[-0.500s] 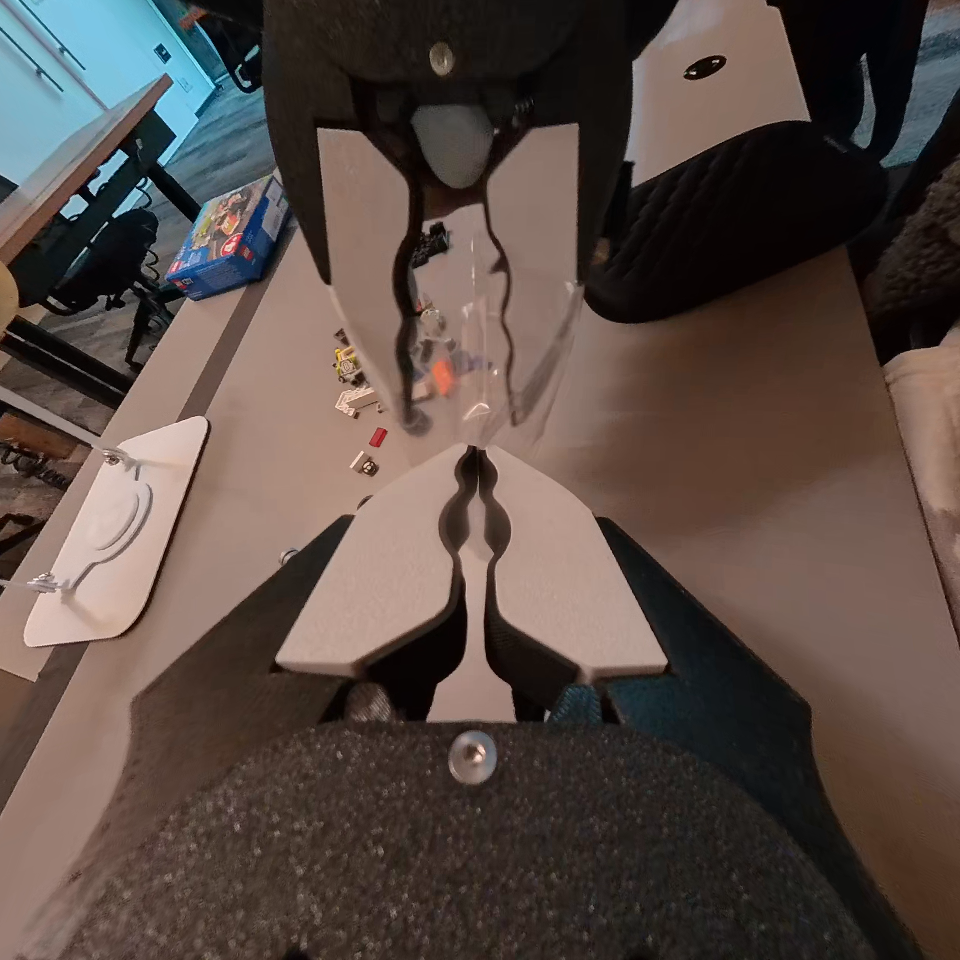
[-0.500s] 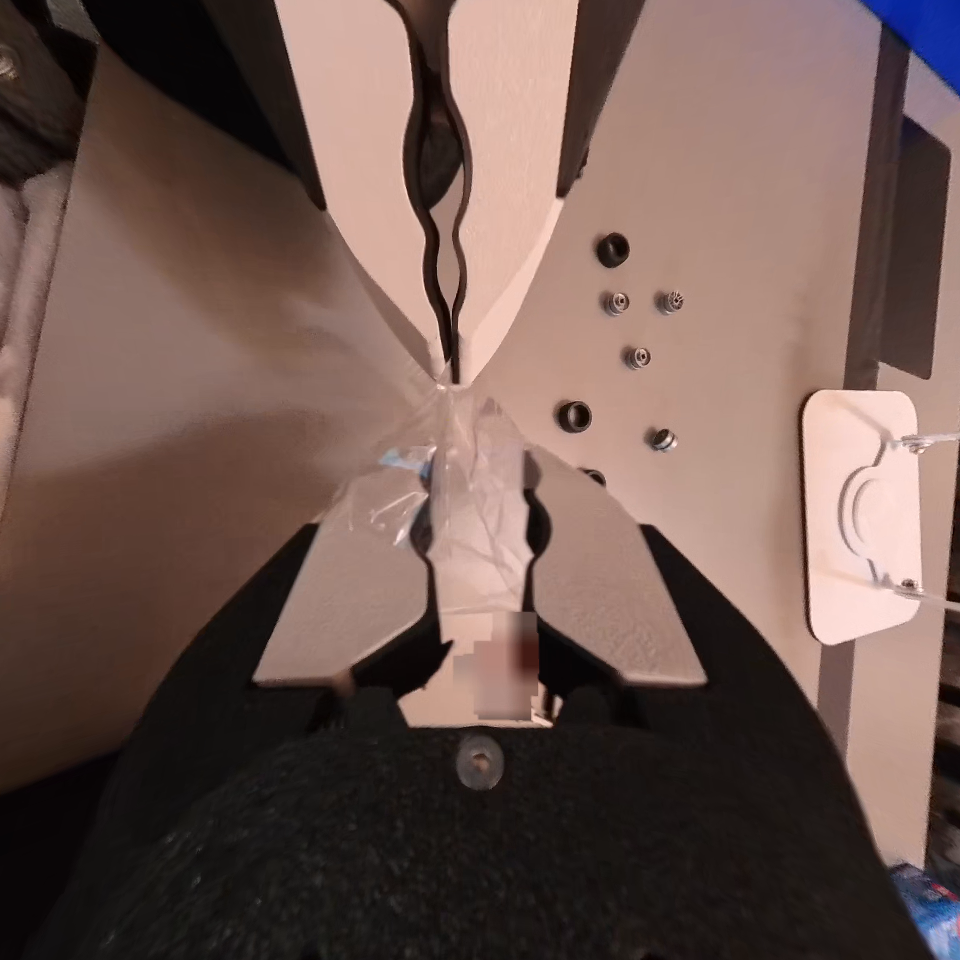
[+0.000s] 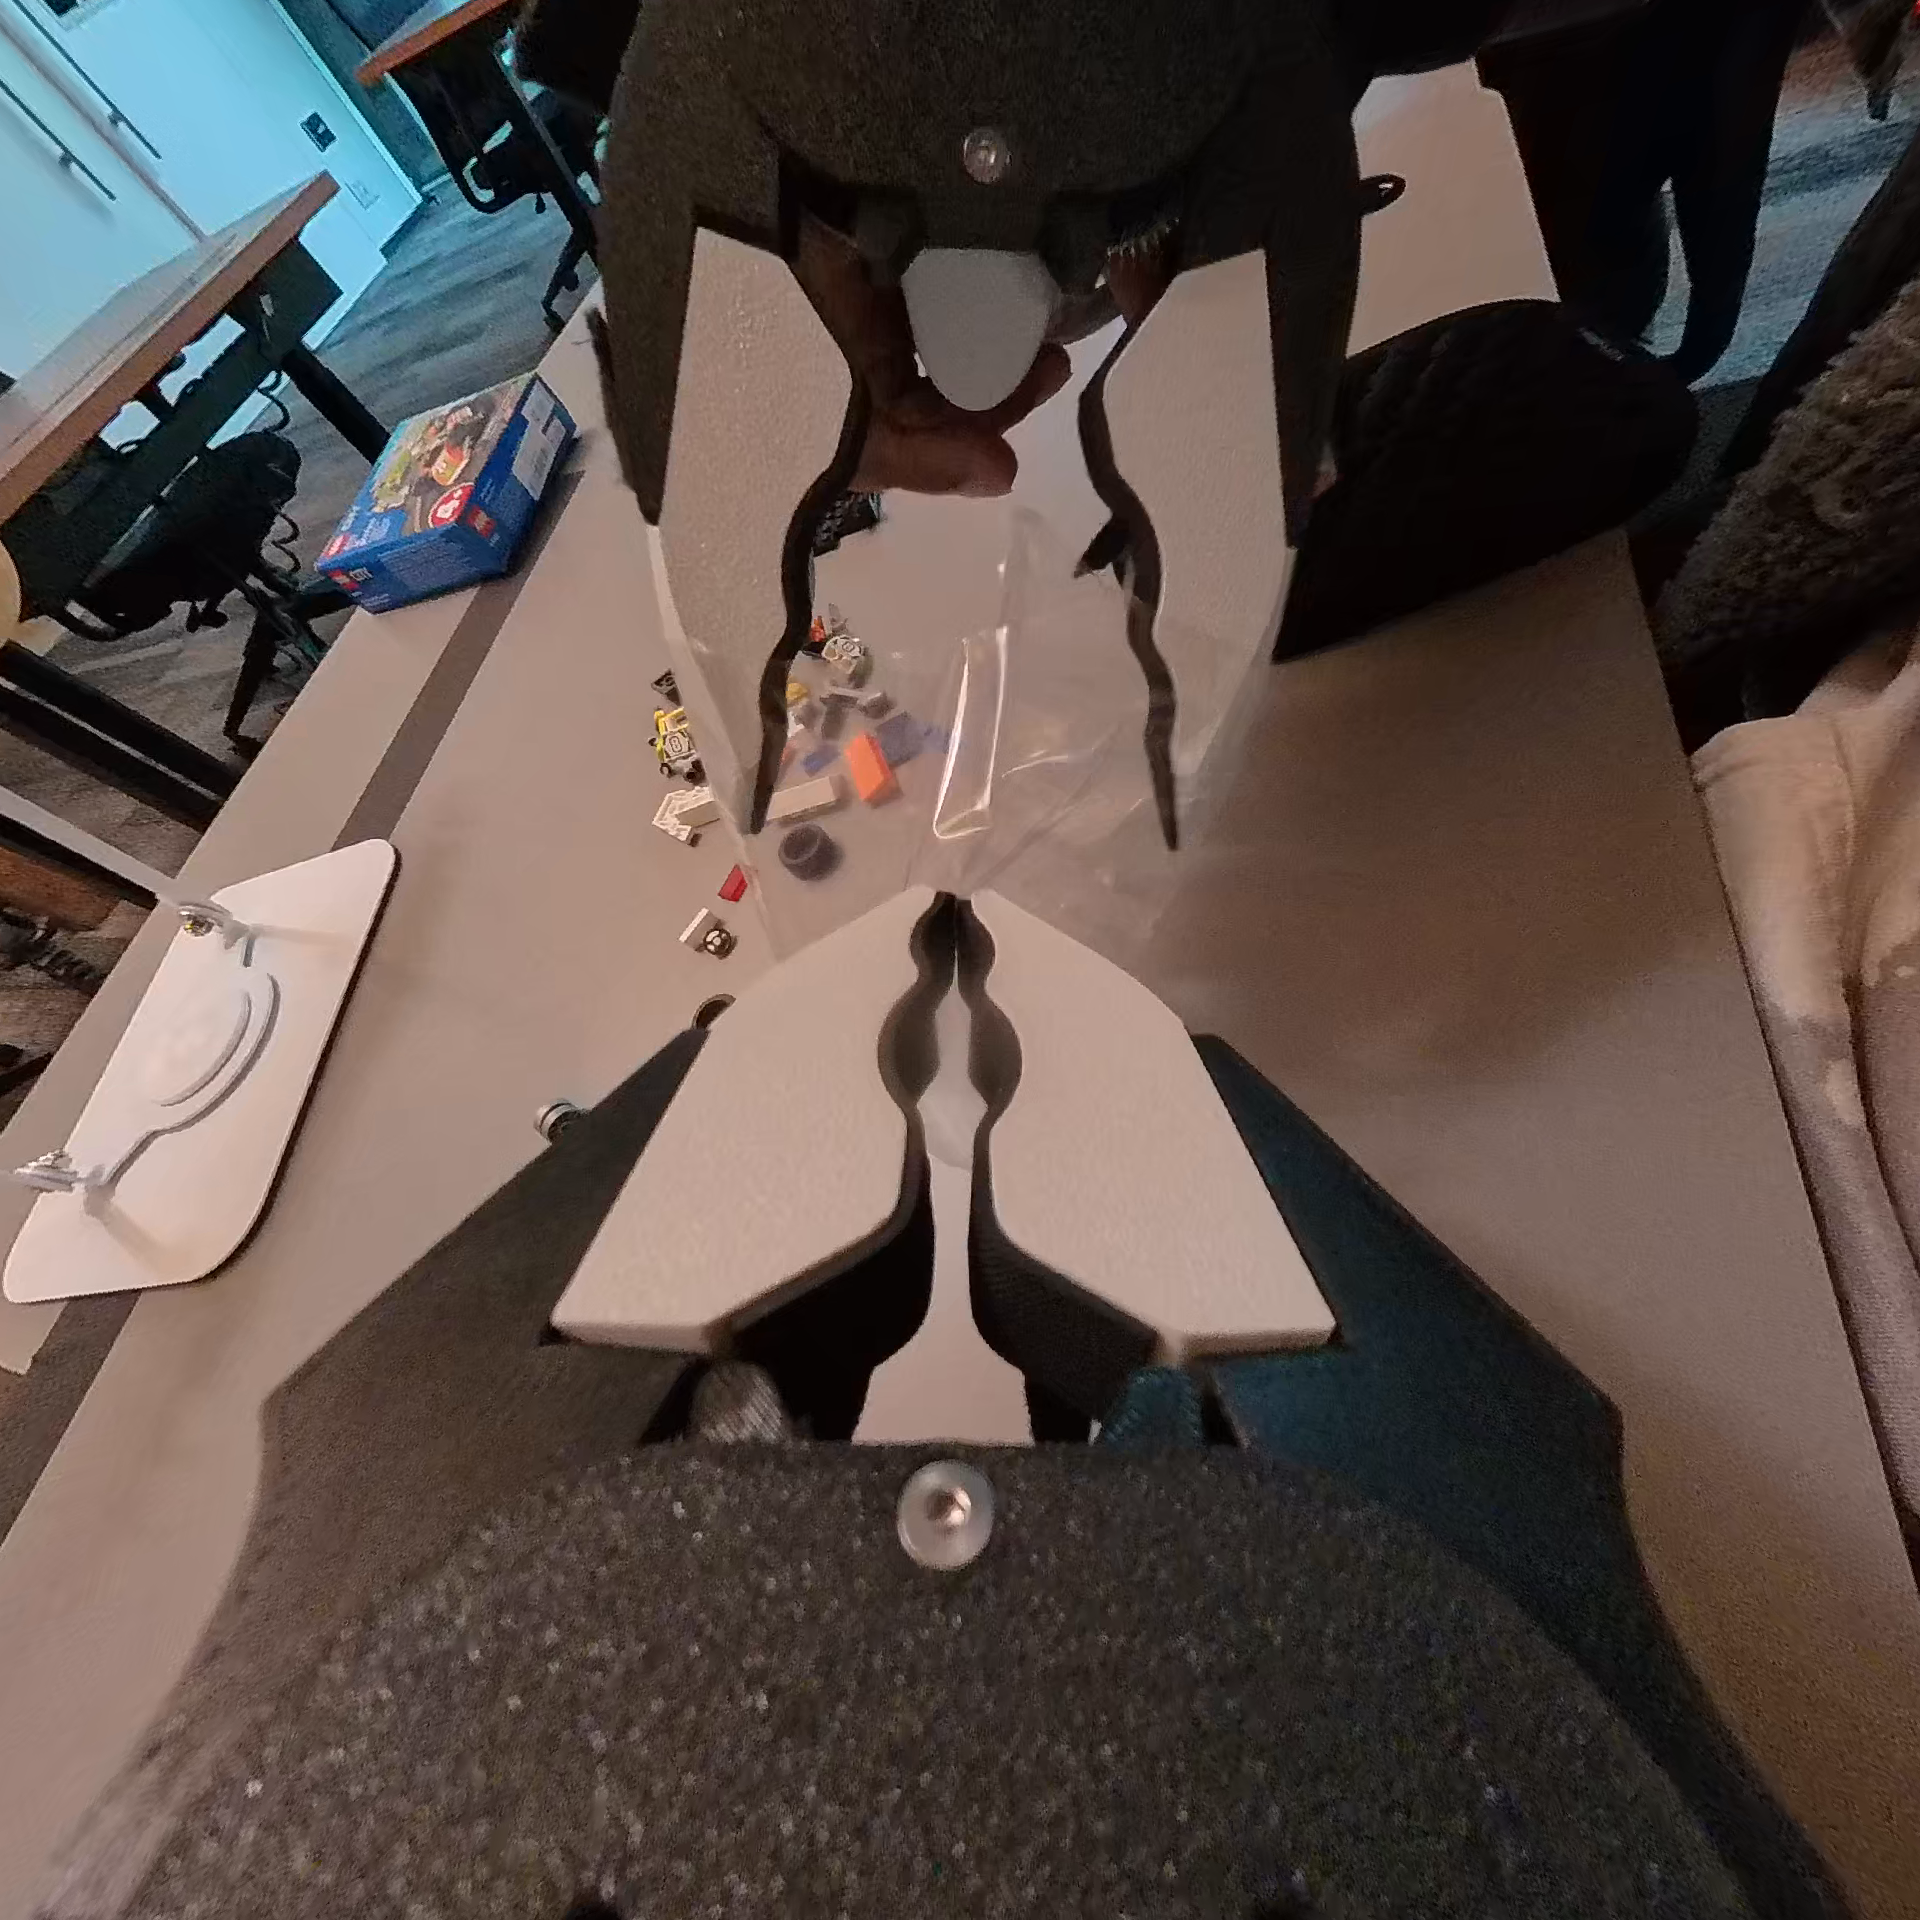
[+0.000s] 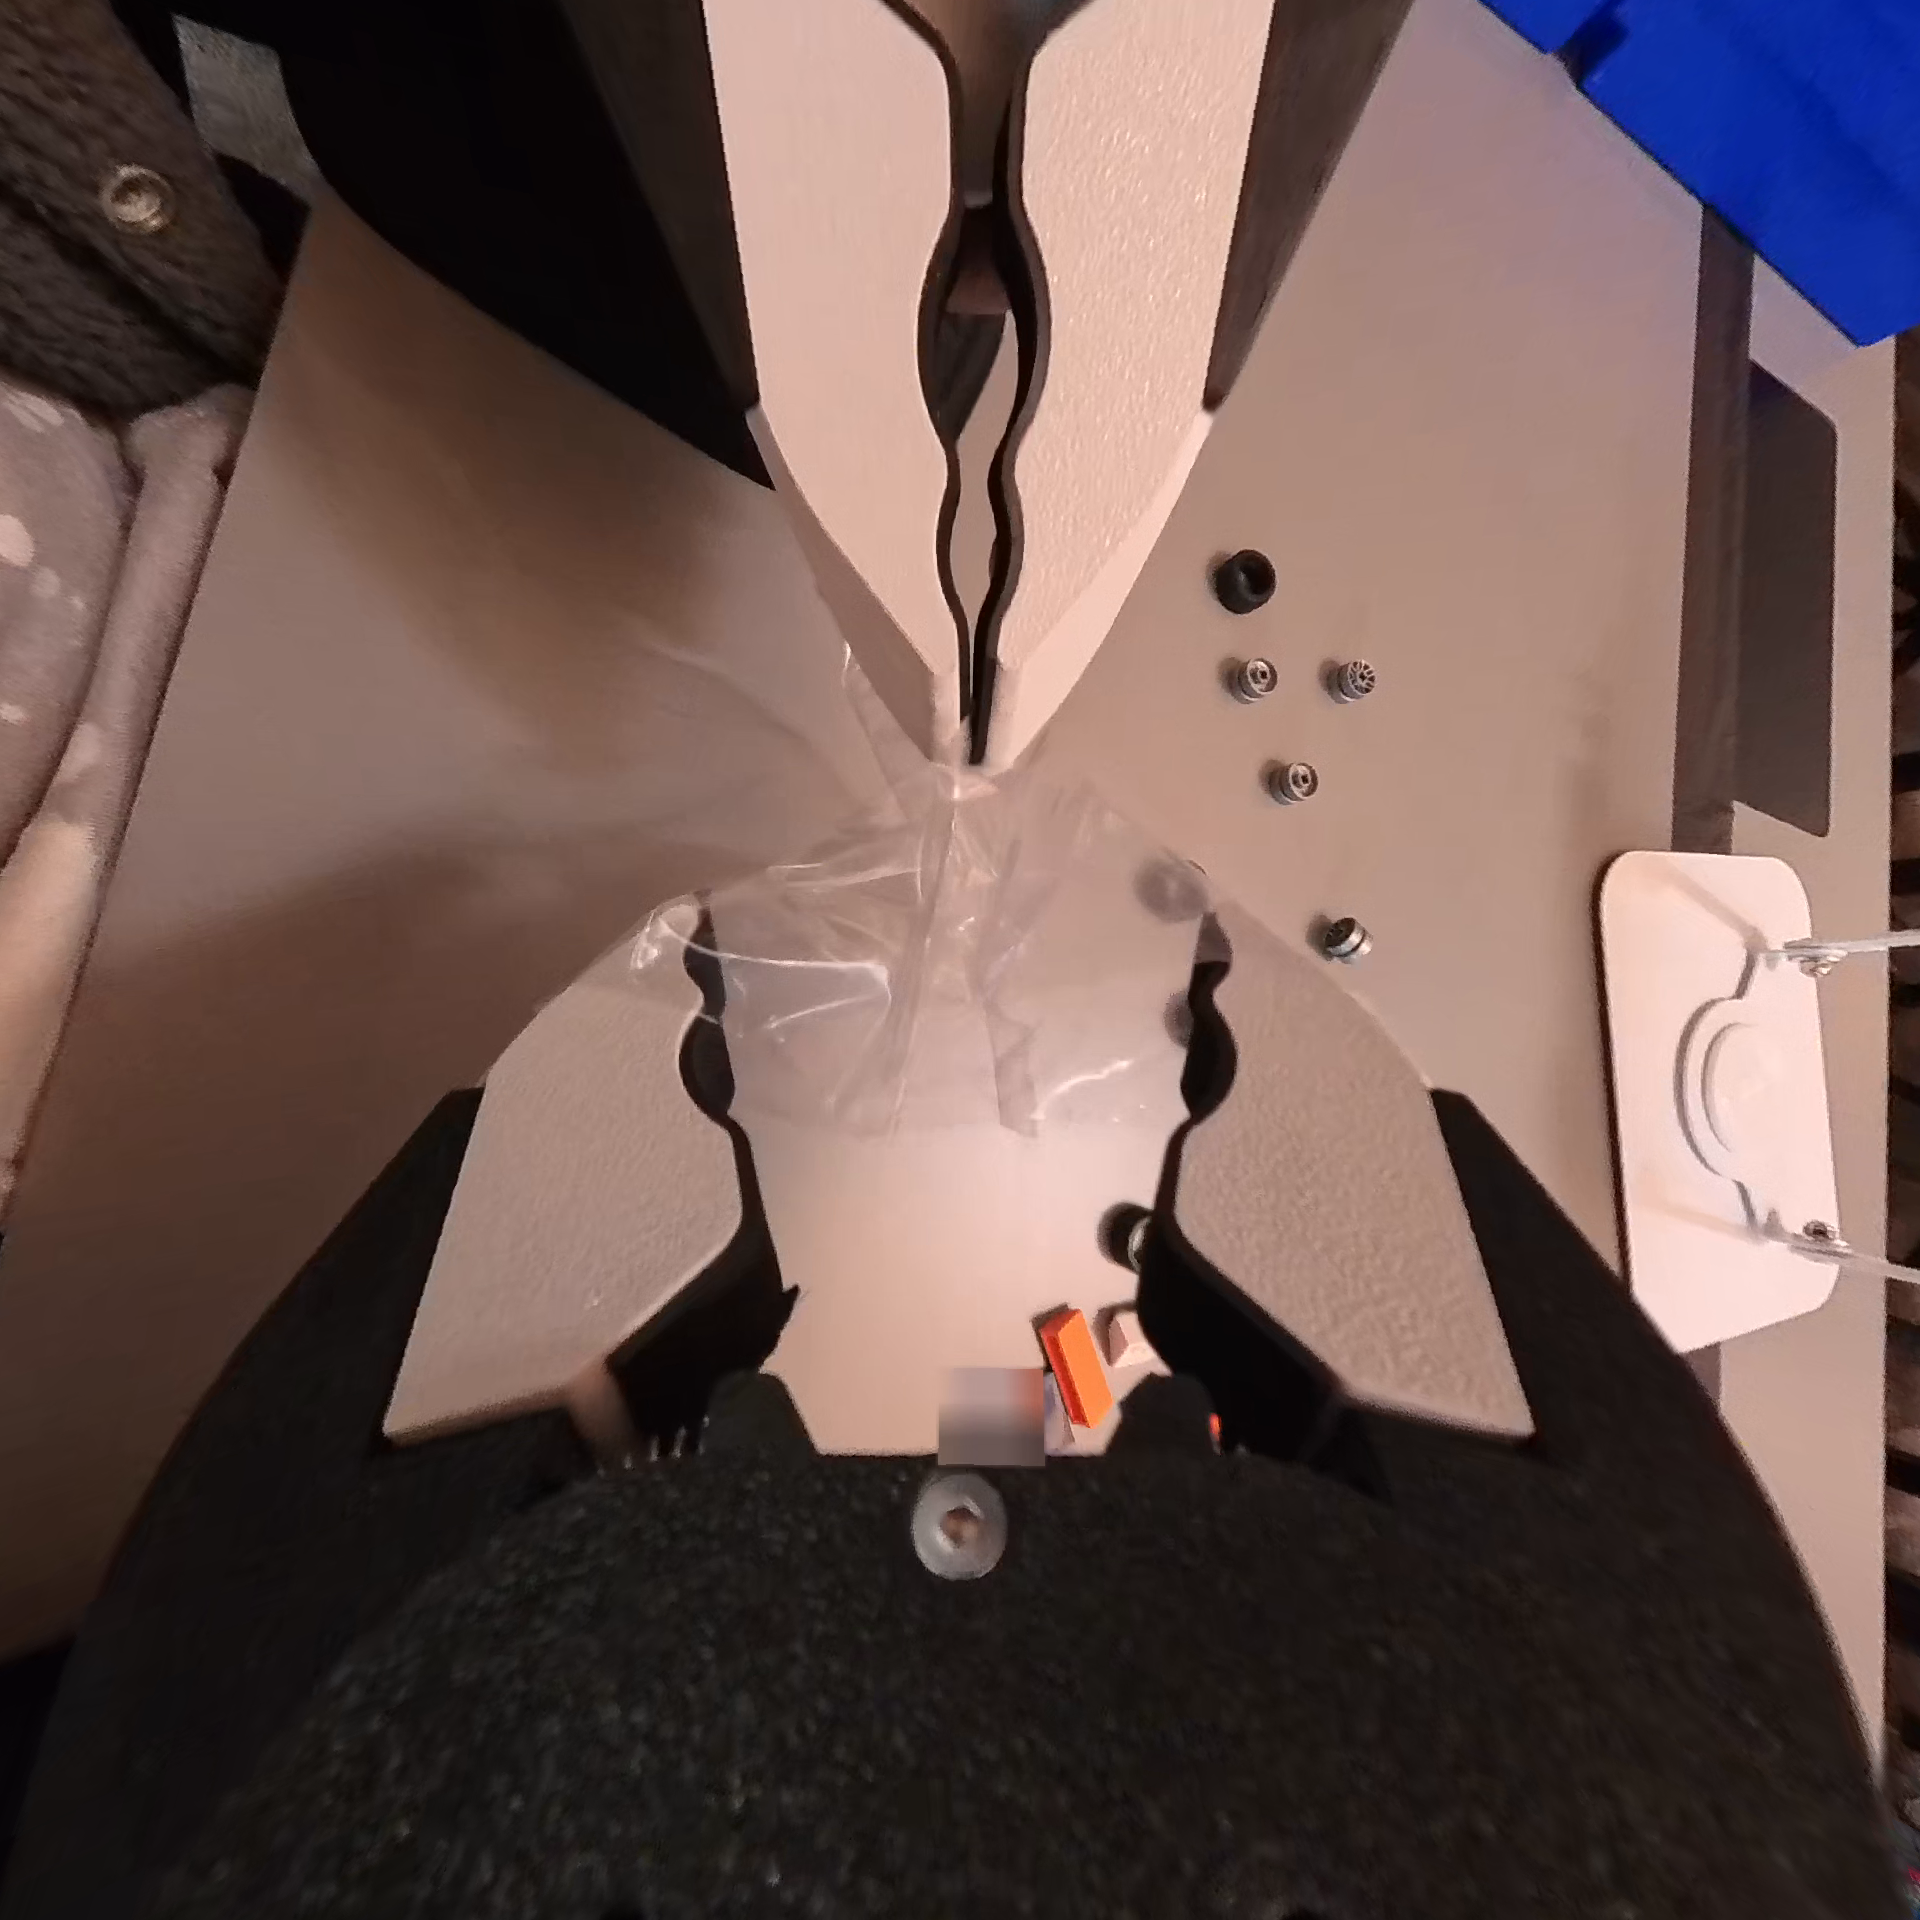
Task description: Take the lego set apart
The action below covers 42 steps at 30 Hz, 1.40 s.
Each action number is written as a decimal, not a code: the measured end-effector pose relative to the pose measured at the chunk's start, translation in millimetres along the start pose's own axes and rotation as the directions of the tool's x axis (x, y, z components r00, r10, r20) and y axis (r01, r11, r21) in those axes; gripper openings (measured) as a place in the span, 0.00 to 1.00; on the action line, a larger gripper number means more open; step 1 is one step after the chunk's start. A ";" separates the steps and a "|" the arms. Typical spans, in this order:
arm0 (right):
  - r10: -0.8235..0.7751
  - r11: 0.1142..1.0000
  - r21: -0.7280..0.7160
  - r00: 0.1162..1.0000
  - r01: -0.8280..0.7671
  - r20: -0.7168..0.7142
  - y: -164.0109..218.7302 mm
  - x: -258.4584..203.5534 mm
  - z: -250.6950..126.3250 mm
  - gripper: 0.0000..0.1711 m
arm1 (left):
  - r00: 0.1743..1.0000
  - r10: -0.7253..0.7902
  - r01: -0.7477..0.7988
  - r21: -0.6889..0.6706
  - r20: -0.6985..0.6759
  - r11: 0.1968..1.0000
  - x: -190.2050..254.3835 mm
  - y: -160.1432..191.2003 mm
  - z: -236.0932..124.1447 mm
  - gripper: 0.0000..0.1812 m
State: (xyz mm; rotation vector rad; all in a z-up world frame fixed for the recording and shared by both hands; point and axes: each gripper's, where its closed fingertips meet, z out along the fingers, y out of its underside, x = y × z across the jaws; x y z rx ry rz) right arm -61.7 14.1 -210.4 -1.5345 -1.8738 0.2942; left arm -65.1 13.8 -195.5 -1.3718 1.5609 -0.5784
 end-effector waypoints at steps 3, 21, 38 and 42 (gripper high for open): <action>-0.048 0.999 0.018 0.999 0.049 -0.023 2.9 0.4 -2.8 0.30 | 1.000 -0.001 0.001 0.010 -0.002 1.000 0.5 -1.5 -0.7 0.00; -0.134 0.991 0.005 0.987 0.135 -0.092 13.3 6.2 1.3 0.10 | 1.000 -0.011 0.011 -0.009 -0.016 1.000 2.5 3.1 6.4 0.00; -0.050 0.997 0.056 0.998 0.052 -0.045 5.7 4.9 2.4 0.48 | 1.000 -0.015 0.015 -0.021 -0.017 1.000 2.3 5.7 4.5 0.00; -0.047 0.998 0.048 0.998 0.050 -0.050 7.5 5.7 1.0 0.48 | 1.000 -0.017 0.016 -0.025 -0.018 1.000 2.4 6.9 3.9 0.00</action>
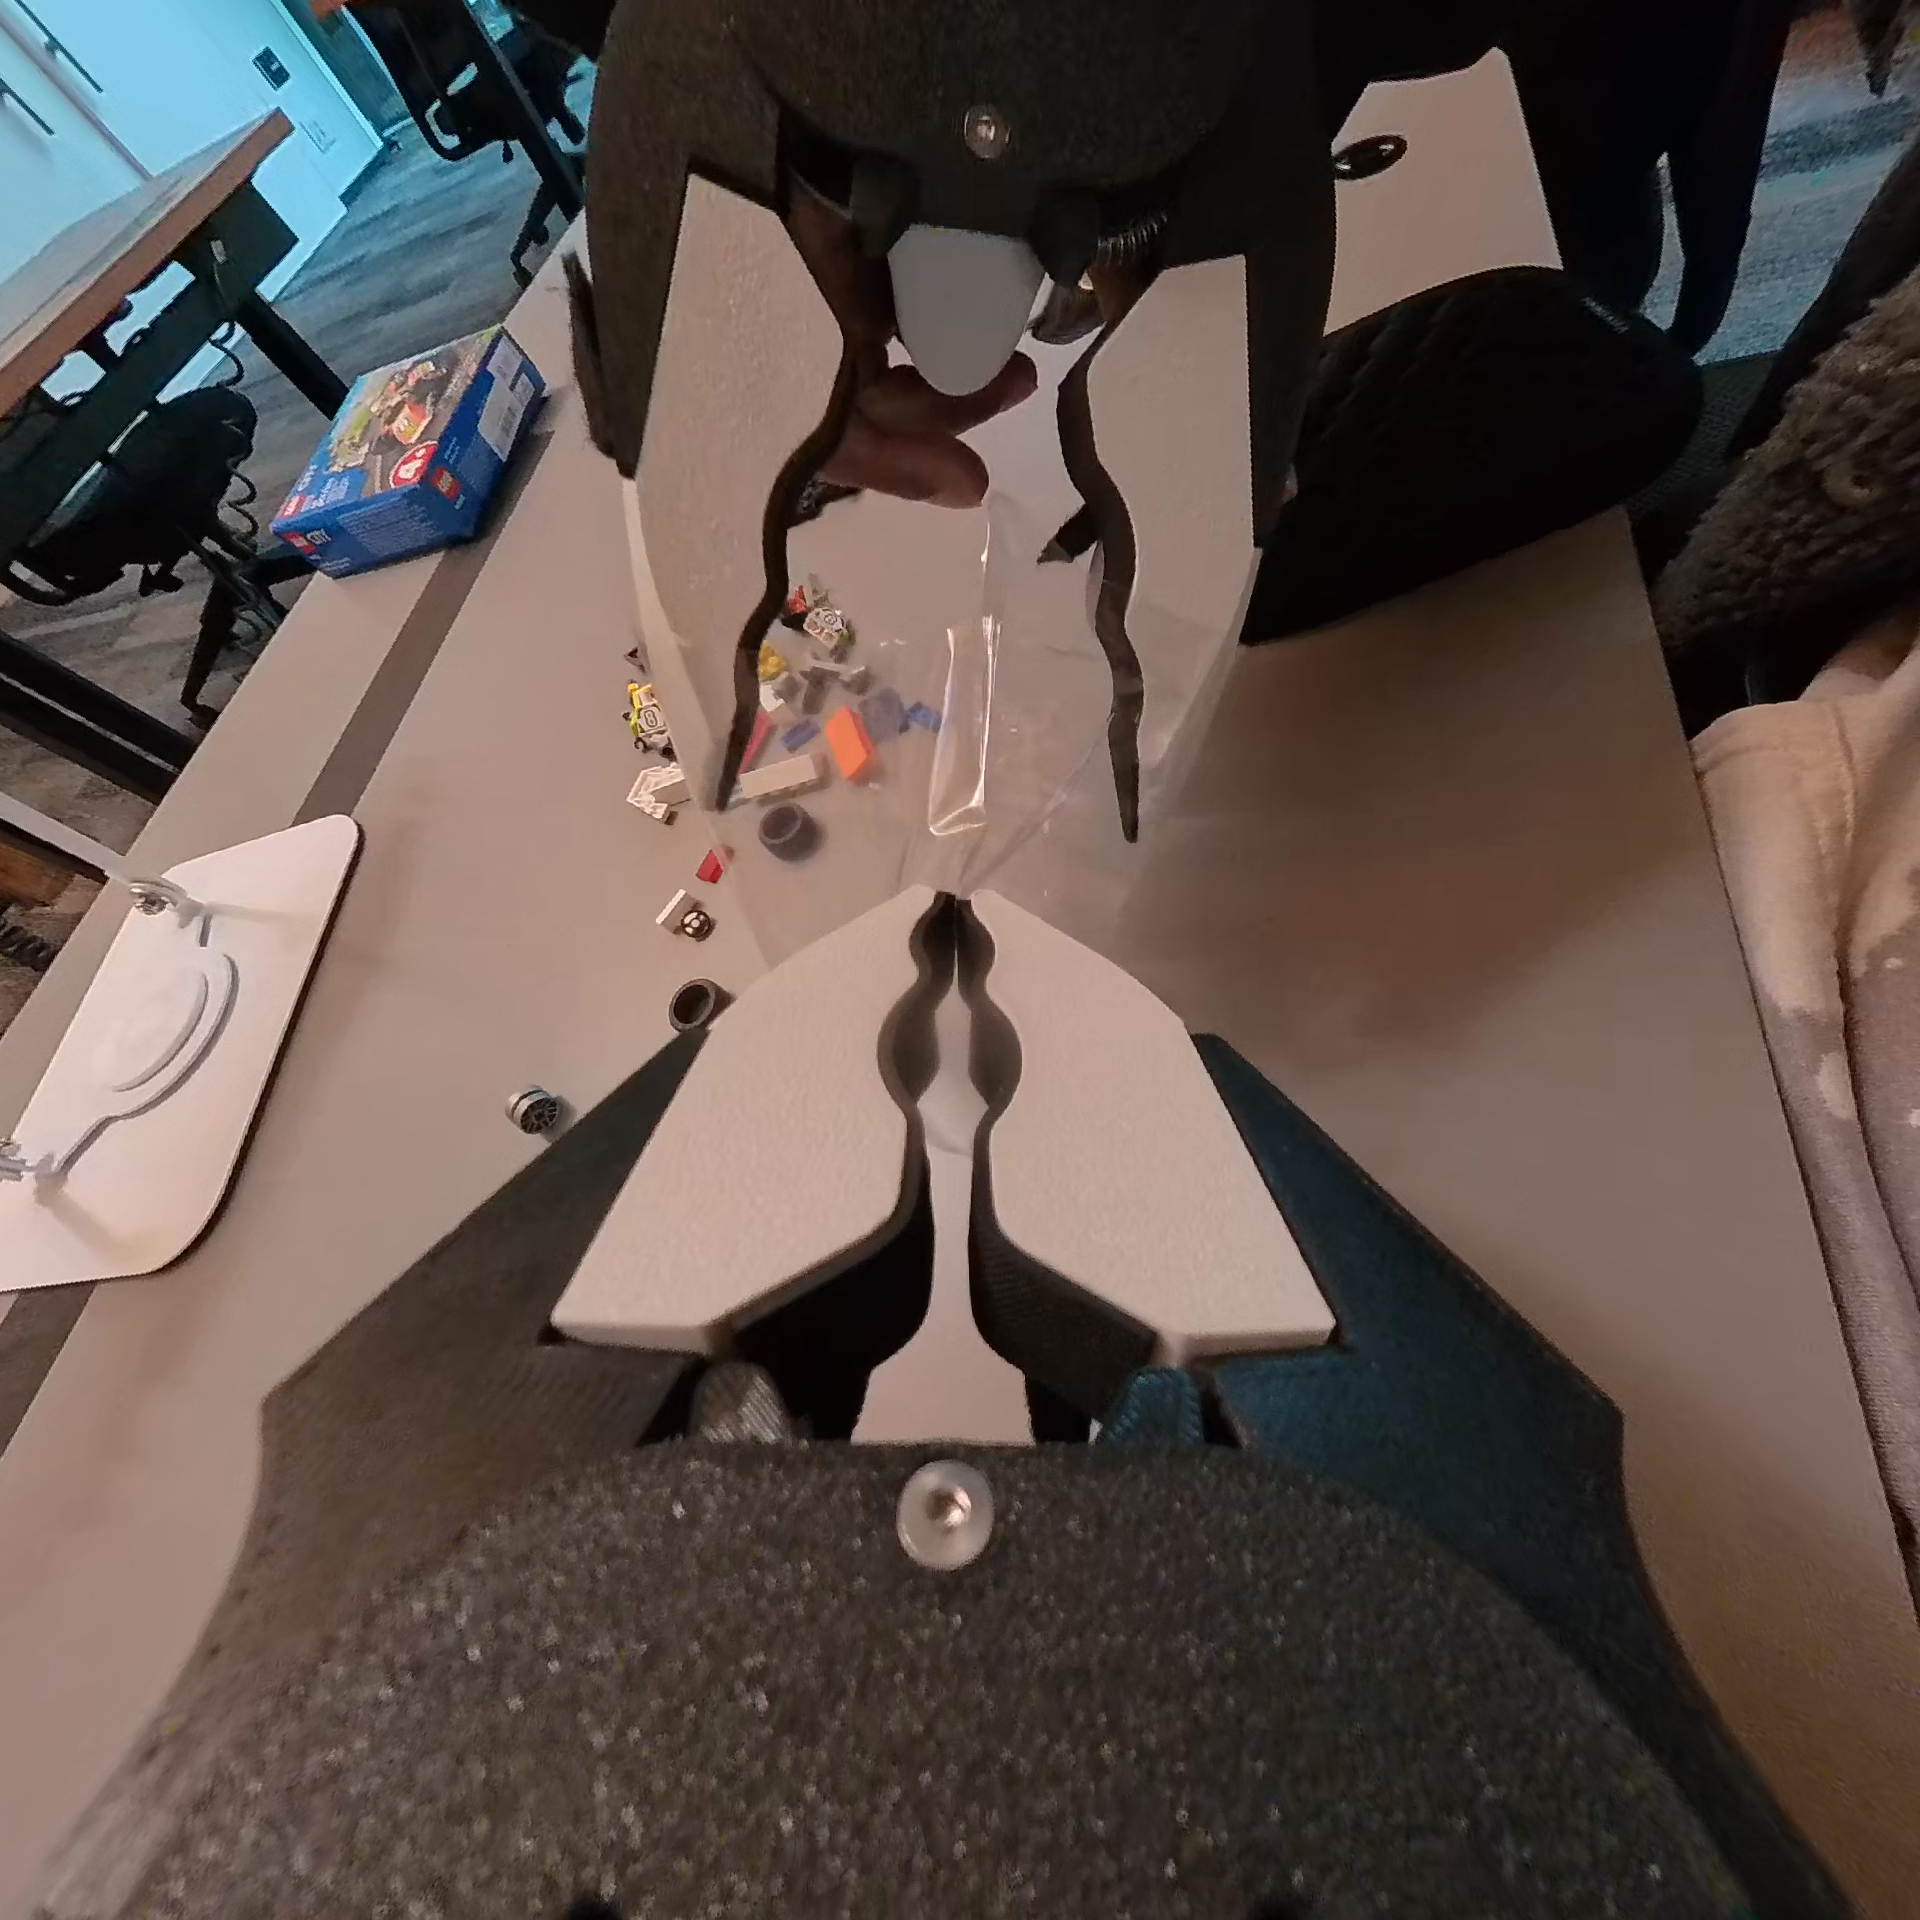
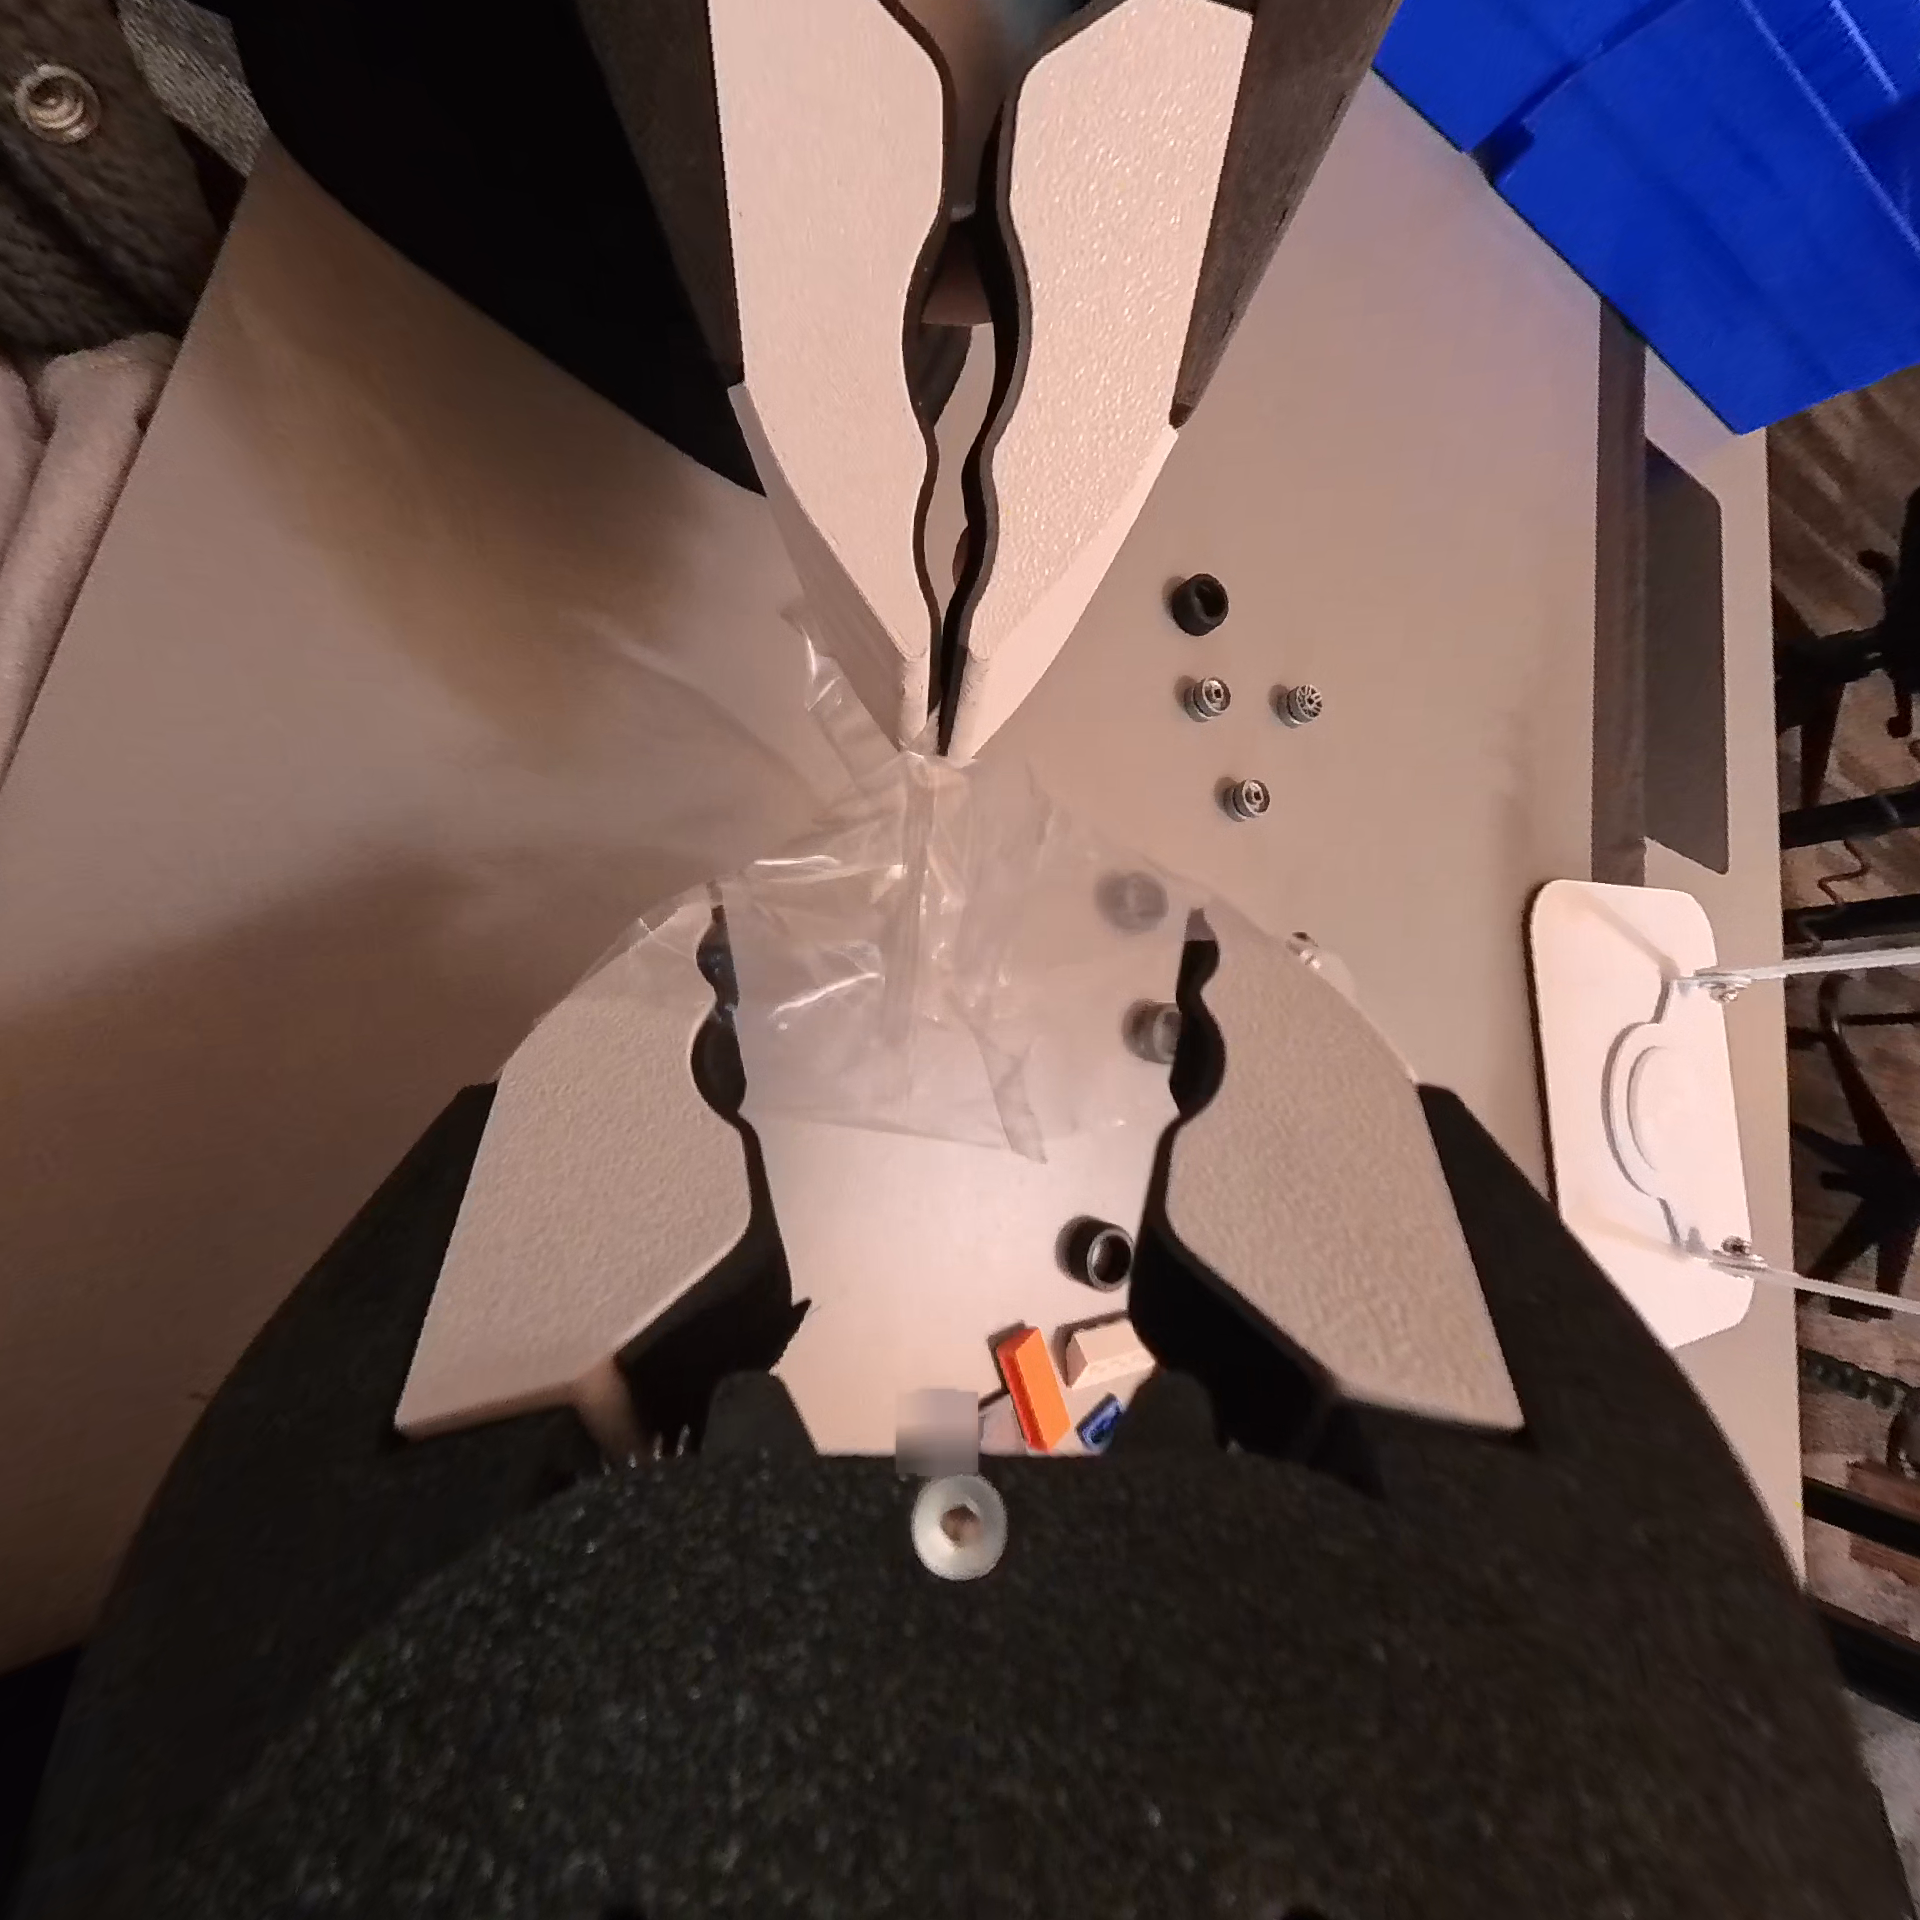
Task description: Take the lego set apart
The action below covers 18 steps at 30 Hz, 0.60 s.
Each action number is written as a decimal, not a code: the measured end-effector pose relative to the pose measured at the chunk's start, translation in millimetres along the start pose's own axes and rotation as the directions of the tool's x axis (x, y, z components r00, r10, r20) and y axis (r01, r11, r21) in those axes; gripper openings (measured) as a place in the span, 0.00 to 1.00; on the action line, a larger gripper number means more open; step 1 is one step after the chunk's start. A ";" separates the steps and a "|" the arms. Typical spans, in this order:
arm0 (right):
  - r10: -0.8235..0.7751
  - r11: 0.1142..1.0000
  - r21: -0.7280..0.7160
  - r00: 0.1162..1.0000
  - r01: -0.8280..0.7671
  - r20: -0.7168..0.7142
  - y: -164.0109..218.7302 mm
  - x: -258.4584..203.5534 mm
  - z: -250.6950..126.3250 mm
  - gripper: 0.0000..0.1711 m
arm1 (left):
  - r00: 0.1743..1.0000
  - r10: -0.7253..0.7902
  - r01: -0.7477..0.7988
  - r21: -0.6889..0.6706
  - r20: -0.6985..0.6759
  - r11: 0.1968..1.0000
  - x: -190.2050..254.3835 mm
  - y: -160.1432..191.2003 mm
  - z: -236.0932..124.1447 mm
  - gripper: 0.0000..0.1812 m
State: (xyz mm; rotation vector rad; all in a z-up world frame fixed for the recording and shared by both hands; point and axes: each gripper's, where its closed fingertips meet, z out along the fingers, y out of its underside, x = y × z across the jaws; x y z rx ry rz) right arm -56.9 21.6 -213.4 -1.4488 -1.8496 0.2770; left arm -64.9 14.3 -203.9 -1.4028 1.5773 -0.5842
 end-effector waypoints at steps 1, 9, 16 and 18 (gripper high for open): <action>0.000 1.000 -0.001 1.000 0.000 -0.002 0.5 0.3 -0.9 0.48 | 1.000 0.000 0.000 -0.002 0.002 1.000 -0.2 0.6 -0.4 0.00; 0.163 0.982 0.098 0.986 -0.159 -0.037 1.6 20.3 -42.5 0.54 | 0.997 -0.064 0.064 0.006 0.041 0.998 -14.1 11.7 -11.5 0.00; 0.341 0.931 0.194 0.926 -0.309 -0.164 24.3 52.2 -88.1 0.54 | 0.987 -0.134 0.129 0.057 0.089 0.990 -26.4 19.6 -25.8 0.00; 0.373 0.922 0.188 0.909 -0.339 -0.185 37.8 58.1 -89.7 0.51 | 0.982 -0.162 0.154 0.081 0.101 0.985 -28.8 21.4 -31.3 0.00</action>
